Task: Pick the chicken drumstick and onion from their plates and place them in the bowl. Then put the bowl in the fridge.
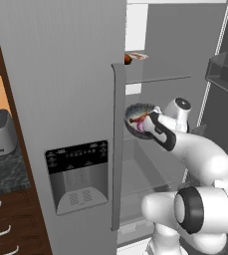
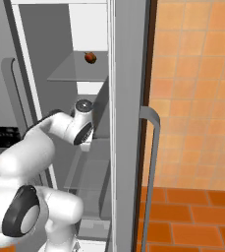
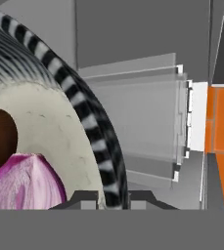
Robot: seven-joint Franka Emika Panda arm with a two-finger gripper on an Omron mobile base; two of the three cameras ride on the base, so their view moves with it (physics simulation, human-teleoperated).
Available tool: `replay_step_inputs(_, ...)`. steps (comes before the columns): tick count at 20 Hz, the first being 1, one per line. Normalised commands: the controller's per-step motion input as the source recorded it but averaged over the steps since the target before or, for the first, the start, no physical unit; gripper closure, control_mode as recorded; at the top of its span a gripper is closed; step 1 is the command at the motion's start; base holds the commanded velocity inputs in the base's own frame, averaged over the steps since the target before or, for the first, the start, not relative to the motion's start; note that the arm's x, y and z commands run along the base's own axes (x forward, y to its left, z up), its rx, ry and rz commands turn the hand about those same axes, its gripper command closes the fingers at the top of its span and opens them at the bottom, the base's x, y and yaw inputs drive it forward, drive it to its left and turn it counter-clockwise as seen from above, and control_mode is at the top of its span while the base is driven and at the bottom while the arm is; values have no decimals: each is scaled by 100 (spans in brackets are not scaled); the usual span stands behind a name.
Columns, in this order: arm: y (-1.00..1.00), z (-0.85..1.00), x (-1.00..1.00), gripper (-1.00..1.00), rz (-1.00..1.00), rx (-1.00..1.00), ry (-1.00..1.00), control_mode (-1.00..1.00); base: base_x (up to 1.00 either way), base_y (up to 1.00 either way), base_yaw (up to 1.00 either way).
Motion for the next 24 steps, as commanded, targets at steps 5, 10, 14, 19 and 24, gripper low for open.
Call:
replay_step_inputs(5,0,-15,29,100,5,0,0,-100,0,0,0)
replay_step_inputs(10,6,-23,24,100,0,0,-1,-100,0,0,0)
replay_step_inputs(14,8,-11,56,100,0,-1,-5,-100,0,0,0)
replay_step_inputs(19,0,-25,47,100,0,0,-3,-100,0,0,0)
replay_step_inputs(24,1,-23,27,-100,0,0,-3,-100,0,0,0)
